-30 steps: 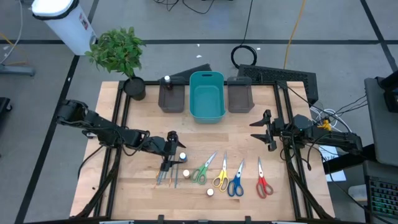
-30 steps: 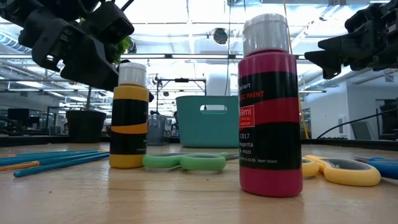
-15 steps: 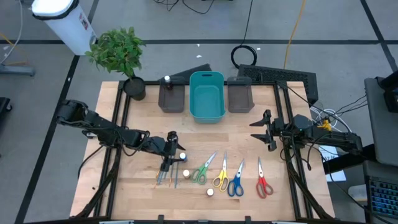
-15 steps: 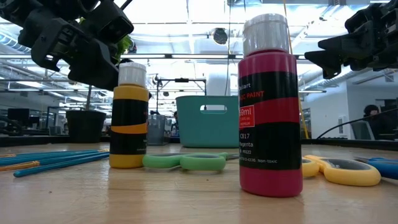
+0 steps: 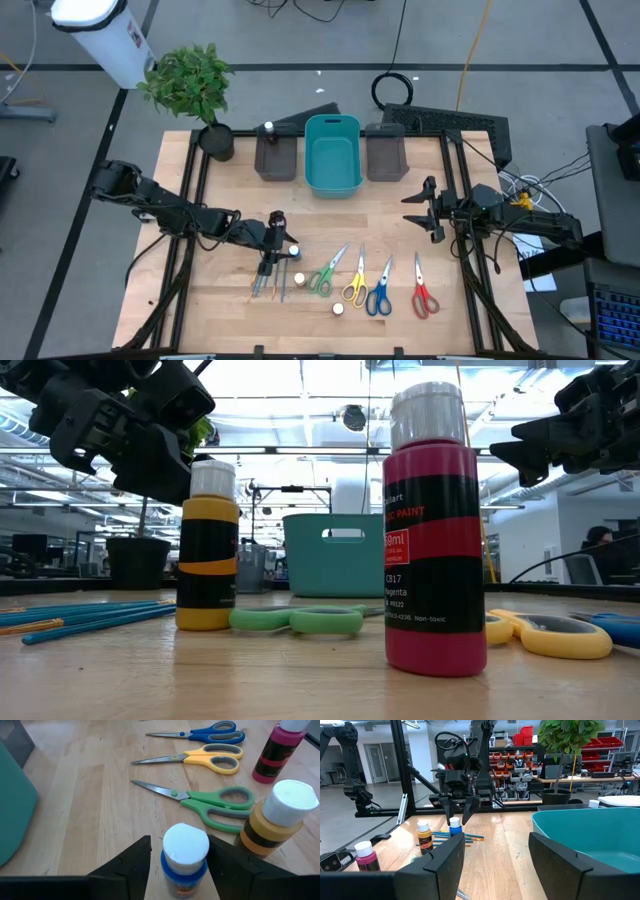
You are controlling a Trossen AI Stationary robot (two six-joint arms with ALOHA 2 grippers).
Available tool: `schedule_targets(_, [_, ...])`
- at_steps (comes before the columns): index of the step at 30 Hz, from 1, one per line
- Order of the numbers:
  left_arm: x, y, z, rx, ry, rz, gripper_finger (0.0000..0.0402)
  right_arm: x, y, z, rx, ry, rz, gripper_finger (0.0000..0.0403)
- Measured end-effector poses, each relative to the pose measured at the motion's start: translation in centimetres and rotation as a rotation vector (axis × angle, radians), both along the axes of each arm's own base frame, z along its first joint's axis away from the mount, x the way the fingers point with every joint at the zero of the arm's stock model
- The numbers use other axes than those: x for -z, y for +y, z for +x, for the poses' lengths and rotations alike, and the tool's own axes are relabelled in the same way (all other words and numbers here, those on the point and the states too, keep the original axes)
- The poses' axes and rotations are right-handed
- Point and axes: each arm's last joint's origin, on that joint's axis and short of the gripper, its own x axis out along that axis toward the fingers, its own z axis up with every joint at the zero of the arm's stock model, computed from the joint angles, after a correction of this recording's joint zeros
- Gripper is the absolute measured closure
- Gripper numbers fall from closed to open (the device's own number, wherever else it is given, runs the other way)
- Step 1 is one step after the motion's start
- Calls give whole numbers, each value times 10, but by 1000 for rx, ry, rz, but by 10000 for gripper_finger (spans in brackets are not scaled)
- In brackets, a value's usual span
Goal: Pick & Place Paint Supplies
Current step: Put the blue paint bottle into the left black bin
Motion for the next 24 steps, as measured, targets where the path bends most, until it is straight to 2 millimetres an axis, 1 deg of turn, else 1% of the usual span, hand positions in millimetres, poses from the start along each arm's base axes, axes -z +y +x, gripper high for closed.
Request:
schedule_targets(13, [-2,0,1,0,-23,-5,213,0,0,0,0,0,0,190])
schedule_targets(24, [1,0,-1,-26,18,-39,213,0,0,0,0,0,0,190])
